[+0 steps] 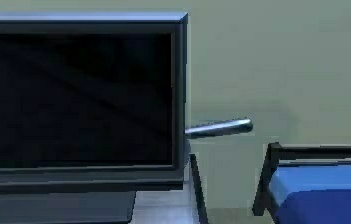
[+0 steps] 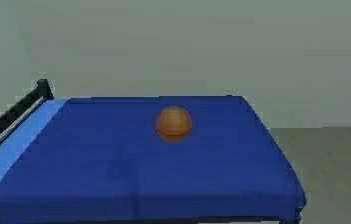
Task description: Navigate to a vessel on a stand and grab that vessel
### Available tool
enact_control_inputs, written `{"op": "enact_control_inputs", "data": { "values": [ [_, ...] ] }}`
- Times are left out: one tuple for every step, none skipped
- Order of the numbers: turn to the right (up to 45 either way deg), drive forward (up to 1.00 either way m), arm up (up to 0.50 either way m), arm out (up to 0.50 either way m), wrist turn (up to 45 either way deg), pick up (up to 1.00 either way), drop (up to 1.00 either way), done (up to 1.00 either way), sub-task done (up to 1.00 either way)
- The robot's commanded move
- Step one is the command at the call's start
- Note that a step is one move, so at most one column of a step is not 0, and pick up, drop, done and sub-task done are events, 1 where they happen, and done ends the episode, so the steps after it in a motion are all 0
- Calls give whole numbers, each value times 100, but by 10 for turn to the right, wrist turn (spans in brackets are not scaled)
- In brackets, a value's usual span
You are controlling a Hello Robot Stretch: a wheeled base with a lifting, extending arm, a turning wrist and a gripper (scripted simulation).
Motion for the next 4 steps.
{"op": "enact_control_inputs", "data": {
  "values": [
    [-450,0,0,0,0,0,0,0,0],
    [-390,0,0,0,0,0,0,0,0],
    [450,0,0,0,0,0,0,0,0],
    [450,0,0,0,0,0,0,0,0]
  ]
}}
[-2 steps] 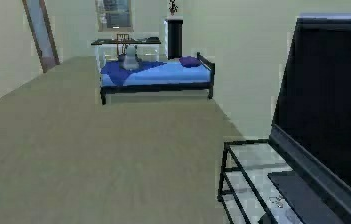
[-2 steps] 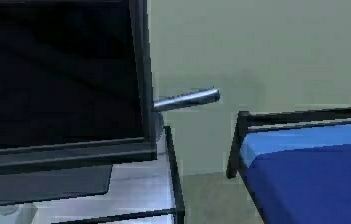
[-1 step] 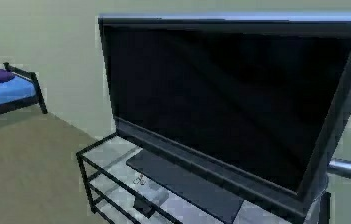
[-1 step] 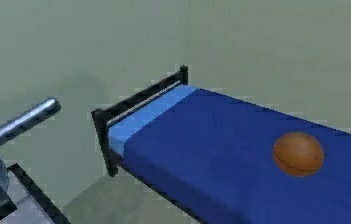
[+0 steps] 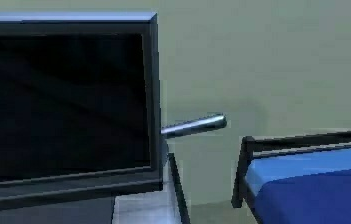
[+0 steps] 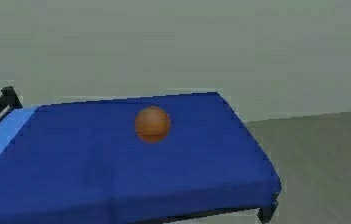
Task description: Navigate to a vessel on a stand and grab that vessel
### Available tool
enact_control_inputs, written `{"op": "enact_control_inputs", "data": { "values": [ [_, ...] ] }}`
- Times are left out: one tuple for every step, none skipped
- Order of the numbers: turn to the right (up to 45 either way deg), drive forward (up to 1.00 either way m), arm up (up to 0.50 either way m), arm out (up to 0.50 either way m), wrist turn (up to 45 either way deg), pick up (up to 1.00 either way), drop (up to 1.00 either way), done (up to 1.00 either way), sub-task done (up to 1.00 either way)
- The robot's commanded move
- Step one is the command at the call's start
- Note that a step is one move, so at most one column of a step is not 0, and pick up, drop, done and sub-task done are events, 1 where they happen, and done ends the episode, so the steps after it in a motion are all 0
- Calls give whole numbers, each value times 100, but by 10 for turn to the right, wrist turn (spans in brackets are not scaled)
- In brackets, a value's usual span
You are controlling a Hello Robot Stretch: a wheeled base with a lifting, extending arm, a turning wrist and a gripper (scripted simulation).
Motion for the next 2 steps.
{"op": "enact_control_inputs", "data": {
  "values": [
    [330,0,0,0,0,0,0,0,0],
    [0,55,0,0,0,0,0,0,0]
  ]
}}
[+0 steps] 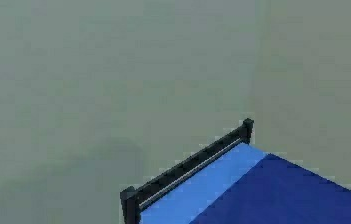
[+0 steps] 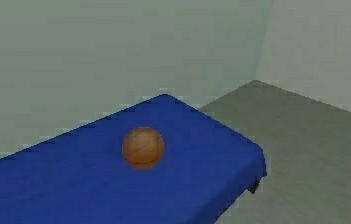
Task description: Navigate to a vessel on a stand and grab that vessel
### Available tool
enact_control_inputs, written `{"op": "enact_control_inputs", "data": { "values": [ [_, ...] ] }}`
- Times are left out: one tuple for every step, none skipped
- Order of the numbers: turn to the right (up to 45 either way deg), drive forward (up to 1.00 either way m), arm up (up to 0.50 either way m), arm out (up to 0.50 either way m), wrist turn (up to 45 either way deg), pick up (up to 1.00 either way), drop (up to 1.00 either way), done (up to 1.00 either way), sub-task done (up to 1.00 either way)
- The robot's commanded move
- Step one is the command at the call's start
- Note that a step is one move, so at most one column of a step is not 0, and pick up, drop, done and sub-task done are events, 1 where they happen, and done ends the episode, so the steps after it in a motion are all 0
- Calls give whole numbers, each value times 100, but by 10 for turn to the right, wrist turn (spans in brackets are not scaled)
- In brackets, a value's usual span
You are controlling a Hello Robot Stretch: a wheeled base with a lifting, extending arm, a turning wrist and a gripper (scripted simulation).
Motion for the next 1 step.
{"op": "enact_control_inputs", "data": {
  "values": [
    [-450,0,0,0,0,0,0,0,0]
  ]
}}
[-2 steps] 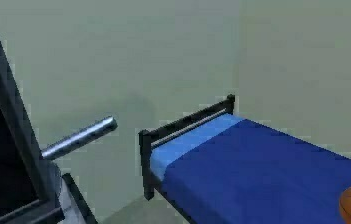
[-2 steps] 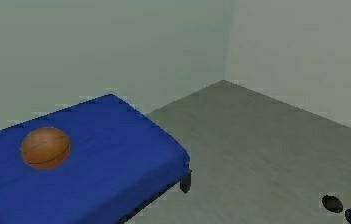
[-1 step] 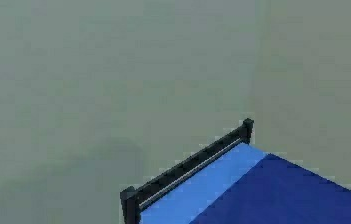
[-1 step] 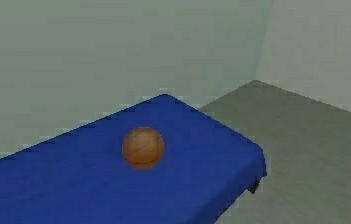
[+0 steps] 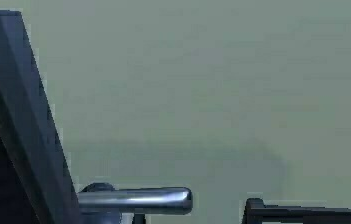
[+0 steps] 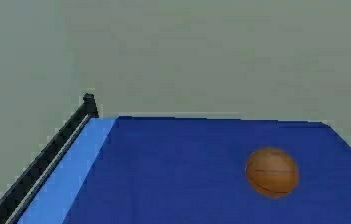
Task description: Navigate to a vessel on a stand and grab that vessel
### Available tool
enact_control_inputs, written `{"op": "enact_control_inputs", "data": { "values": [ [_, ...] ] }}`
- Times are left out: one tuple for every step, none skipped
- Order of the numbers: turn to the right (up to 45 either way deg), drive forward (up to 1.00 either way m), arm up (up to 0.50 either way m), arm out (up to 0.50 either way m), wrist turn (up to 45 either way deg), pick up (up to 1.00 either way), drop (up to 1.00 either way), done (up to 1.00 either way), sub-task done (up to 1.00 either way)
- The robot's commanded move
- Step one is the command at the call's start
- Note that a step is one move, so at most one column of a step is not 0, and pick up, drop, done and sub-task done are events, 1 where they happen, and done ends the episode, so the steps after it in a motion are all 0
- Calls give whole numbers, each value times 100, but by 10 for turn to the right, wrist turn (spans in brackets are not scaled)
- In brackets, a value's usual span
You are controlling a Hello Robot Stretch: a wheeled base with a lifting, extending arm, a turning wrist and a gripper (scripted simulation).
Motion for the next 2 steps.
{"op": "enact_control_inputs", "data": {
  "values": [
    [-450,0,0,0,0,0,0,0,0],
    [-450,0,0,0,0,0,0,0,0]
  ]
}}
